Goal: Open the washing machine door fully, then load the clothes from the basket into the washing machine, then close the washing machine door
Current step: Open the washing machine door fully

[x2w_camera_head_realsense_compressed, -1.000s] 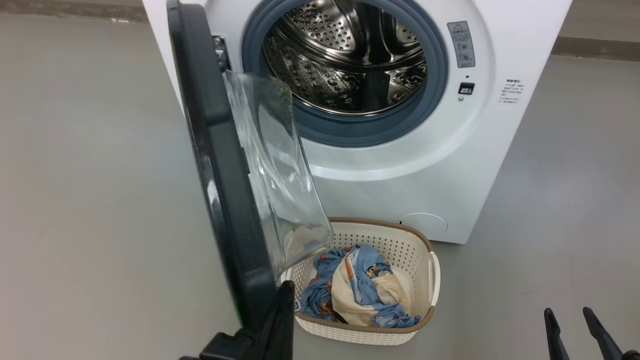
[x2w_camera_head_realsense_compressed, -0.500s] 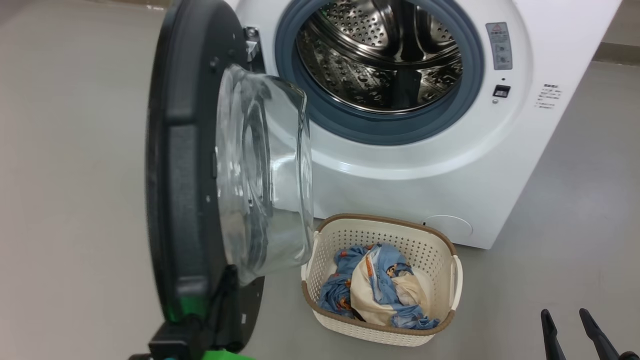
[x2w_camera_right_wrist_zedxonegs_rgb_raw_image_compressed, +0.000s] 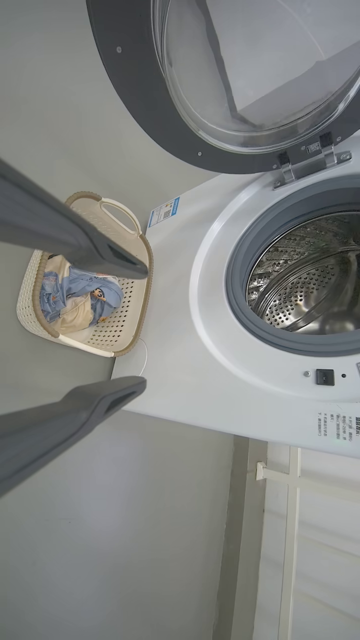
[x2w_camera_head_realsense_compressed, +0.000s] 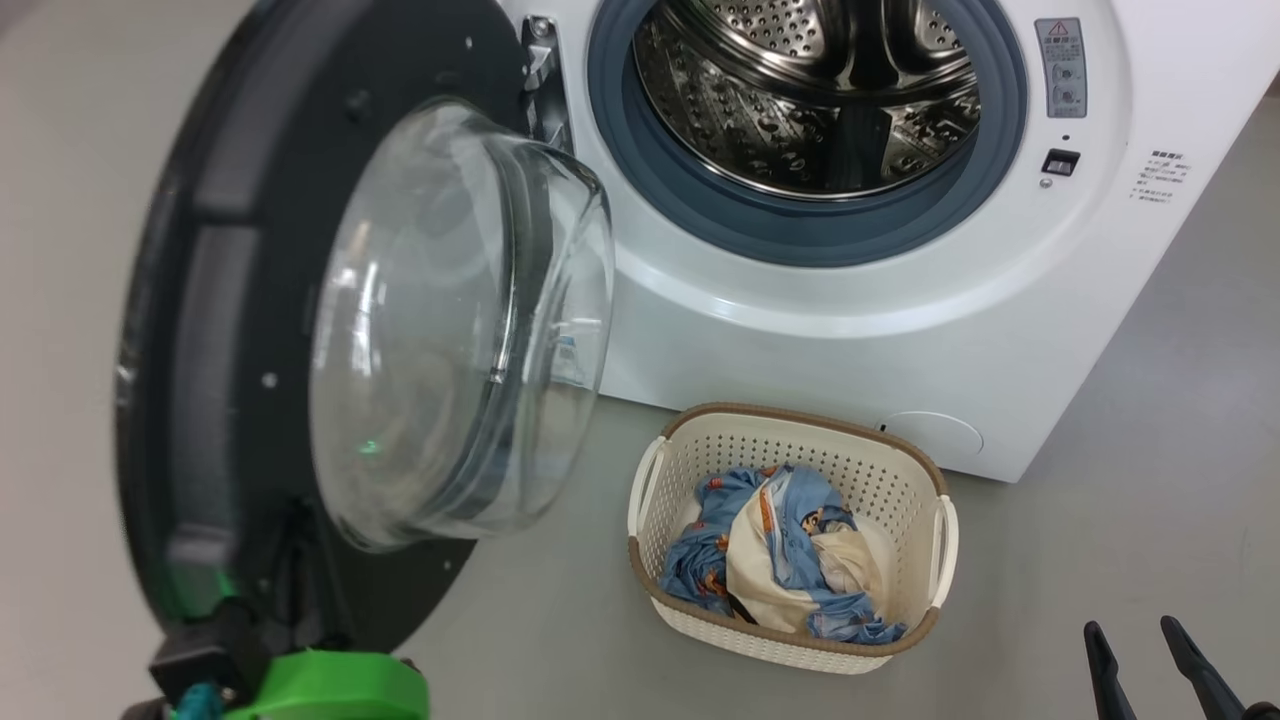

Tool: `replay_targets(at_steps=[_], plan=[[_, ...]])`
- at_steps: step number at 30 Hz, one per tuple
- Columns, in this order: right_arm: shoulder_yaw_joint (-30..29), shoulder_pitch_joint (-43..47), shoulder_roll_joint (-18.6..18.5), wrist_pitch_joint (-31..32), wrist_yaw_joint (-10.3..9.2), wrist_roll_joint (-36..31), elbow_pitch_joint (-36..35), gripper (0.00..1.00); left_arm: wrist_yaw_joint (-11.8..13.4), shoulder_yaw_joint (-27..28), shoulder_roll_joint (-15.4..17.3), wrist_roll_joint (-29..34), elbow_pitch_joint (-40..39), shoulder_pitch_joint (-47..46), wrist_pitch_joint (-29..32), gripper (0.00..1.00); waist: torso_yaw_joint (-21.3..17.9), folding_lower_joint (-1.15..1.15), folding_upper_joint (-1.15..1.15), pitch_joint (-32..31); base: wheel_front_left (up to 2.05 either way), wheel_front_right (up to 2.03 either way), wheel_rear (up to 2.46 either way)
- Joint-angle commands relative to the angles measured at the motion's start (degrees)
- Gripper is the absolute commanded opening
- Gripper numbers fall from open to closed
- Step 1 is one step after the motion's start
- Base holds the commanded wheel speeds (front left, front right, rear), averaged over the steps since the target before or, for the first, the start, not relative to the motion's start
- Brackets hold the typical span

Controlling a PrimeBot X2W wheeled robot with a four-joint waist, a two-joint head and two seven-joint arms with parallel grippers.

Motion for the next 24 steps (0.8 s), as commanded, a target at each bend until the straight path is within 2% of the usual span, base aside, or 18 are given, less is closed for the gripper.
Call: replay_targets(at_steps=[1, 8, 18, 24], plan=[[1.45, -0.68, -1.76, -0.69, 0.09, 0.65, -1.59, 1.00, 0.94, 4.15, 1.57, -0.50, 0.02, -3.23, -0.81, 0.00, -0.08, 0.00, 0.00, 0.54, 0.00, 0.00, 0.00], [1.96, -1.04, -2.47, -0.69, 0.09, 0.85, -1.43, 1.00, 1.08, 9.95, 2.87, -1.35, 4.38, -5.78, -1.74, 0.00, -0.91, 0.00, 0.00, 1.14, 0.00, 0.00, 0.00], [2.88, -1.50, -2.63, -0.69, 0.09, 1.00, -0.81, 1.00, -0.60, 18.67, 5.78, -0.04, 13.06, -10.83, -1.97, 0.00, -2.28, 0.00, 0.00, 0.97, 0.00, 0.00, 0.00], [3.96, -1.94, -4.22, -0.69, 0.09, 1.48, -1.12, 1.00, -1.85, 24.56, 6.01, 1.51, 15.77, -13.59, -1.97, 0.00, -3.74, 0.00, 0.00, 2.38, 0.00, 0.00, 0.00]])
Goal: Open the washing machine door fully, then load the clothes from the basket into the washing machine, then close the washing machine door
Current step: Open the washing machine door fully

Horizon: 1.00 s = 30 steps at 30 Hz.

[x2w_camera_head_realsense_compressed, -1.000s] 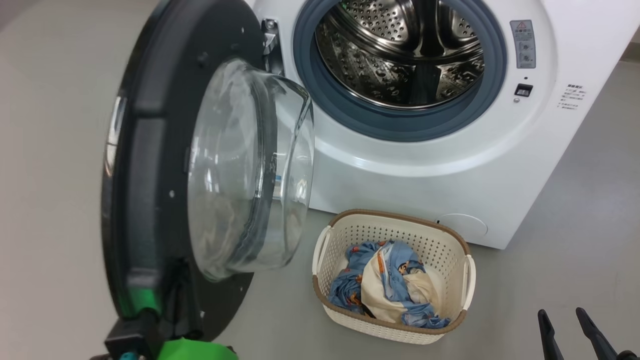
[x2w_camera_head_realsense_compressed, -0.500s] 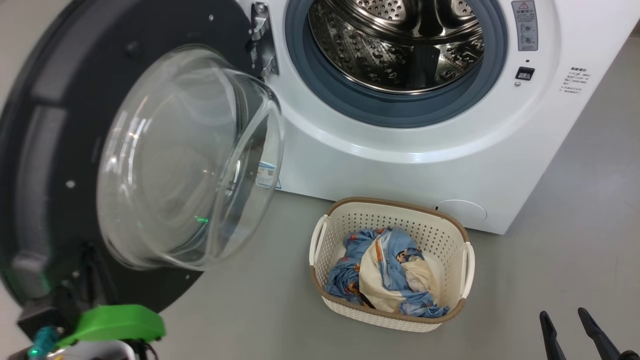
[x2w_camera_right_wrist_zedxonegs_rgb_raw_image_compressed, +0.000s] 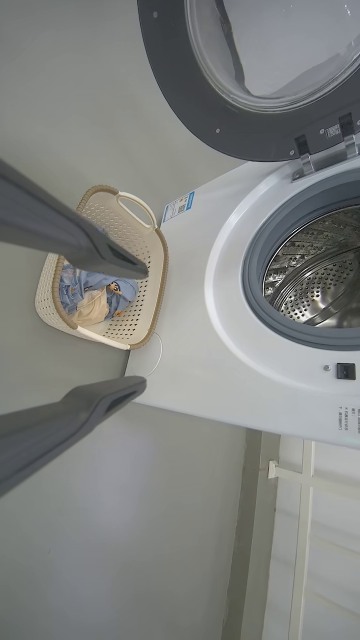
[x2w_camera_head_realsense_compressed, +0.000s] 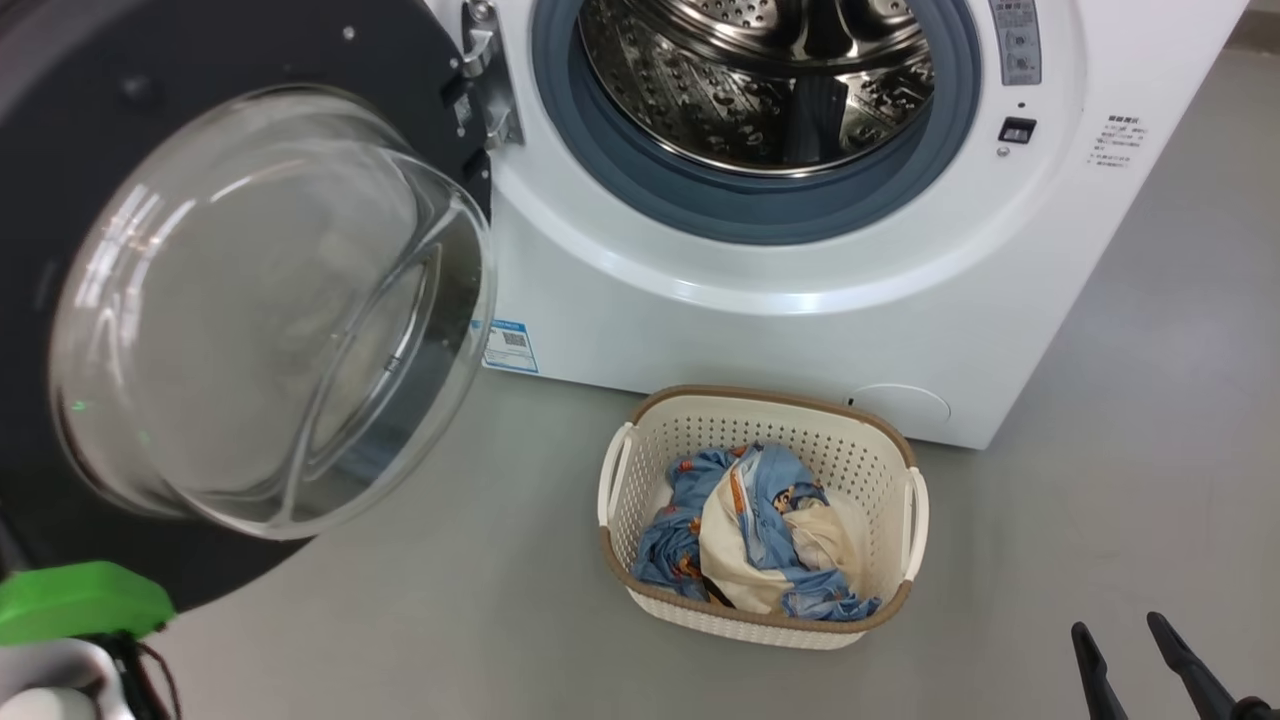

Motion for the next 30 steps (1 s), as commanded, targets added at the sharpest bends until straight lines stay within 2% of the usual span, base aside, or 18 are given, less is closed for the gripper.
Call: replay_targets(at_steps=[1, 6, 14, 24, 25, 26, 27, 28, 30], plan=[[1.21, -1.88, -2.07, -0.69, 0.09, 0.77, -1.46, 1.00, -0.50, 4.18, 2.53, 0.93, -0.65, -3.37, -0.36, 0.00, -0.84, 0.00, 0.00, 1.15, 0.00, 0.00, 0.00], [0.53, -2.00, -3.63, -0.69, 0.09, 1.52, -2.01, 1.00, -1.83, 7.02, 1.65, 2.94, -0.88, -5.36, -0.36, 0.00, -1.64, 0.00, 0.00, 3.43, 0.00, 0.00, 0.00], [-0.17, -3.05, -3.73, -0.69, 0.09, 2.11, -2.00, 1.00, -3.96, 8.48, -2.33, 5.28, -5.13, -3.95, -0.37, 0.00, -2.16, 0.00, 0.00, 3.98, 0.00, 0.00, 0.00], [-0.01, -3.63, -1.24, -0.69, 0.09, 1.39, -1.33, 1.00, -7.33, 3.67, -5.34, 4.76, -15.69, 2.20, -0.11, 0.00, -1.10, 0.00, 0.00, 0.90, 0.00, 0.00, 0.00], [0.38, -4.22, -1.03, -0.69, 0.09, 1.17, -1.31, 1.00, -7.84, 1.73, -5.57, 4.07, -19.04, 3.60, 0.56, 0.04, -1.40, 0.00, 0.00, 0.65, 0.00, 0.00, 0.00], [0.38, -4.22, -1.03, -0.69, 0.09, 1.17, -1.31, 1.00, -7.84, 1.73, -5.57, 4.07, -19.04, 3.60, 0.56, 0.04, -1.40, 0.00, 0.00, 0.65, 0.00, 0.00, 0.00], [0.64, -4.56, -1.04, -0.69, 0.09, 1.08, -1.29, 1.00, -8.21, 0.54, -5.67, 3.67, -21.00, 4.41, 0.85, 0.26, -1.71, 0.00, 0.00, 0.56, 0.00, 0.00, 0.00], [0.88, -4.89, -1.07, -0.69, 0.09, 1.00, -1.33, 1.00, -8.85, -0.66, -5.76, 2.73, -22.99, 5.18, 1.00, 0.42, -2.05, 0.00, 0.00, 0.49, 0.00, 0.00, 0.00], [1.09, -5.48, -1.13, -0.69, 0.09, 0.84, -1.62, 1.00, -9.73, -2.93, -5.90, 1.23, -26.66, 6.74, 0.81, 0.94, -2.81, 0.00, 0.00, 0.33, 0.00, 0.00, 0.00]])
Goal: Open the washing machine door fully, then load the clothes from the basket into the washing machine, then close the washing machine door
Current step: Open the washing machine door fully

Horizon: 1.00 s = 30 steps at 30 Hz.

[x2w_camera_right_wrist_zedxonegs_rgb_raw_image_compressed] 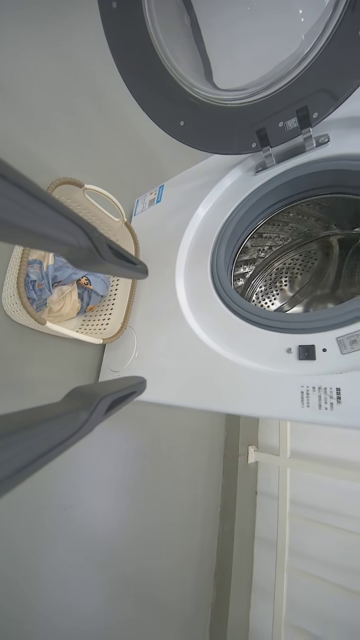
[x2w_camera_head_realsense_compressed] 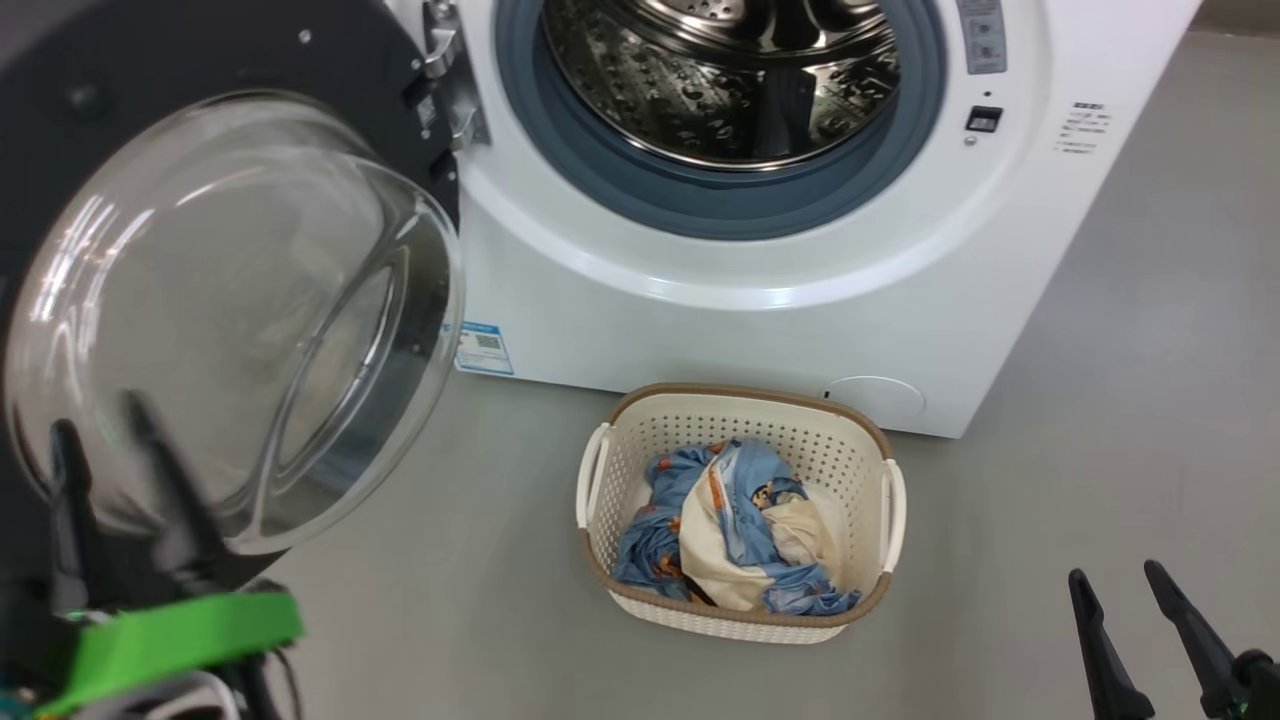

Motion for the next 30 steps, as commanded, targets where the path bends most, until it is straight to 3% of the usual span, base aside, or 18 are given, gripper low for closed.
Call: replay_targets(at_steps=[1, 7, 12, 21, 30], plan=[[1.17, -1.65, -1.23, -0.69, 0.09, -0.63, -1.55, 1.00, -0.59, 0.55, 0.87, 0.30, -2.63, 0.10, -0.15, 1.00, -0.97, 0.00, 0.00, -0.20, 0.00, 0.00, 0.00], [2.45, -3.53, -1.16, -0.69, 0.09, -0.76, -2.24, 1.00, -3.18, -7.93, 0.75, 0.50, -6.72, 4.49, -0.99, 1.00, -5.40, 0.00, 0.00, -0.28, 0.00, 0.00, 0.00], [4.09, -4.30, -0.72, -0.69, 0.09, -0.77, -2.63, 1.00, -3.55, -10.81, 0.72, 1.24, -3.15, 7.12, -1.17, 1.00, -9.58, 0.00, 0.00, -0.41, 0.00, 0.00, 0.00], [6.54, -4.82, -0.37, -0.69, 0.09, -0.45, -3.88, 1.00, -5.03, -7.40, 0.71, 2.22, 2.44, 10.51, -1.19, 1.00, -15.78, 0.00, 0.00, 0.29, 0.00, 0.00, 0.00], [6.10, -2.92, 0.16, -0.69, 0.09, -0.57, -4.39, 1.00, -4.07, -3.36, 0.70, 1.66, 4.59, 15.61, -1.20, 1.00, -17.65, 0.00, 0.00, -0.69, 0.00, 0.00, 0.00]])
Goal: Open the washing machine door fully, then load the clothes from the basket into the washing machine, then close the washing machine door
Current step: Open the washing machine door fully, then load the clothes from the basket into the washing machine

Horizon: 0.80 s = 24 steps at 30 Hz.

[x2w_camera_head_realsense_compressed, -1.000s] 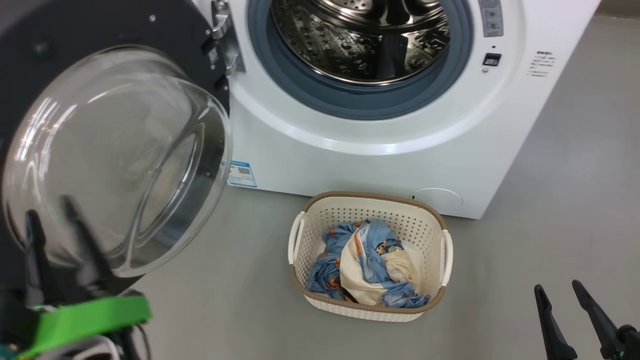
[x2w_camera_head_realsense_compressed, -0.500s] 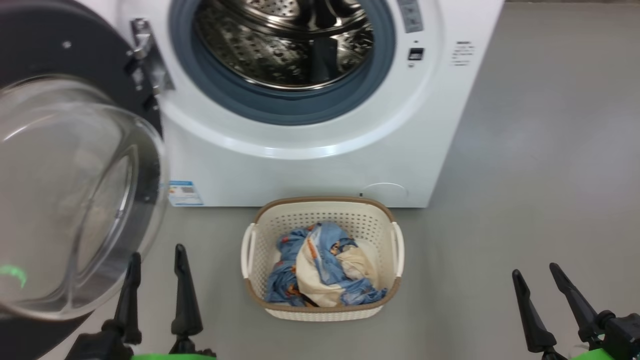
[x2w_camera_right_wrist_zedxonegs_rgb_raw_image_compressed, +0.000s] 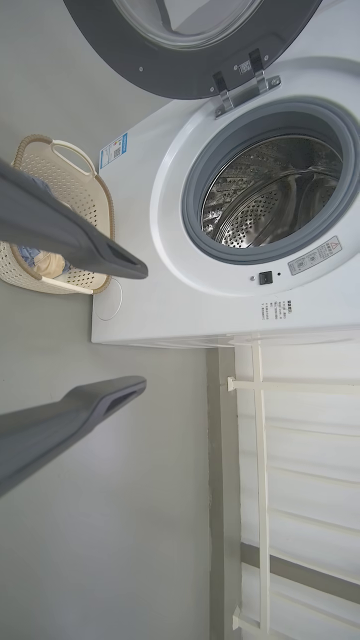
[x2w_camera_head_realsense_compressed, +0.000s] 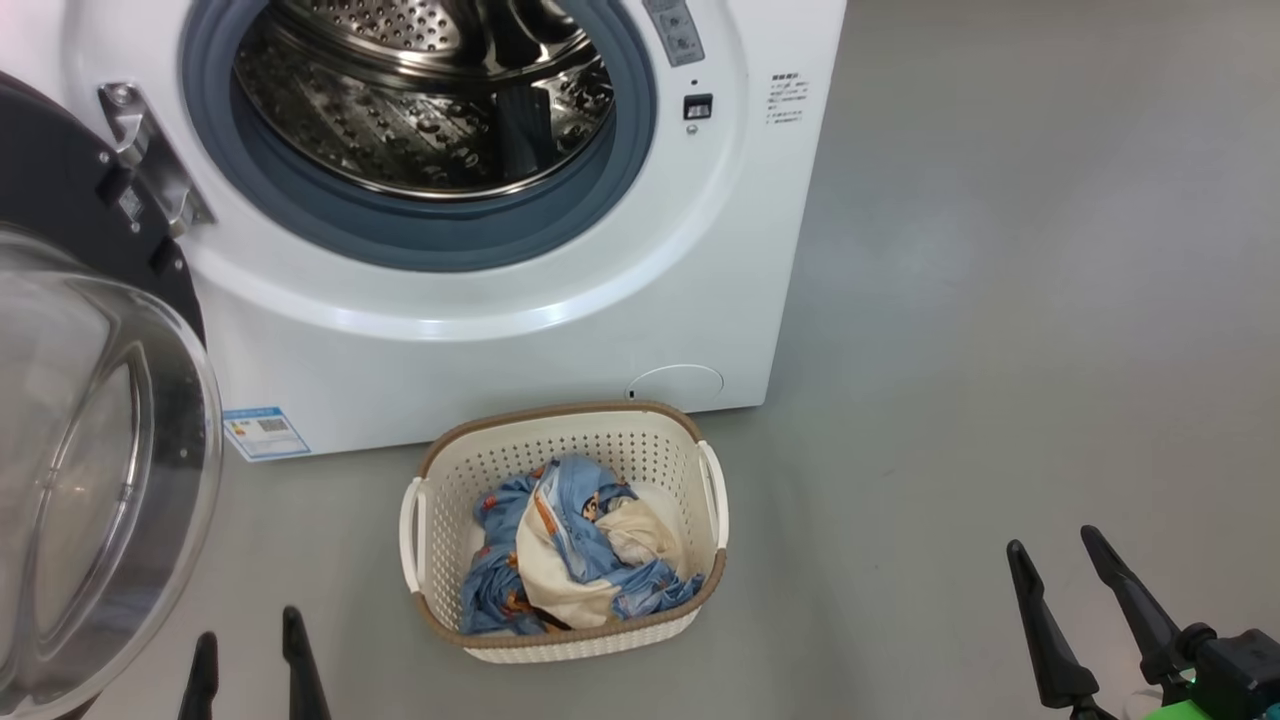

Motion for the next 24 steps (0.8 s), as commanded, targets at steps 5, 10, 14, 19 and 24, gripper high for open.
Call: replay_targets(at_steps=[5, 10, 14, 19, 24], plan=[[-0.26, 0.86, -0.46, -0.69, 0.09, -1.03, -1.75, 1.00, -0.04, 2.89, 0.46, -0.39, -1.06, 1.66, -0.35, 1.00, 0.37, 0.00, 0.00, -1.66, 0.00, 0.00, 0.00], [-0.50, 1.32, 0.00, -0.69, 0.09, -1.64, -1.66, 1.00, -0.56, 3.51, 0.46, 0.29, -0.53, 2.66, -0.36, 1.00, 0.81, 0.00, 0.00, -2.95, 0.00, 0.00, 0.00], [-0.29, 1.40, 0.30, -0.69, 0.09, -1.88, -1.60, 1.00, -0.52, 3.94, 0.46, 0.47, -0.26, 3.14, -0.36, 1.00, 0.90, 0.00, 0.00, -3.44, 0.00, 0.00, 0.00], [-0.08, 1.41, 0.67, -0.69, 0.09, -1.98, -1.40, 1.00, -0.09, 4.73, 0.46, 0.78, 0.45, 3.53, -0.36, 1.00, 0.98, 0.00, 0.00, -4.04, 0.00, 0.00, 0.00], [-0.07, 1.43, 0.74, -0.69, 0.09, -1.98, -1.37, 1.00, -0.29, 5.00, 0.46, 1.05, 0.37, 3.78, -0.36, 1.00, 1.05, 0.00, 0.00, -4.33, 0.00, 0.00, 0.00]])
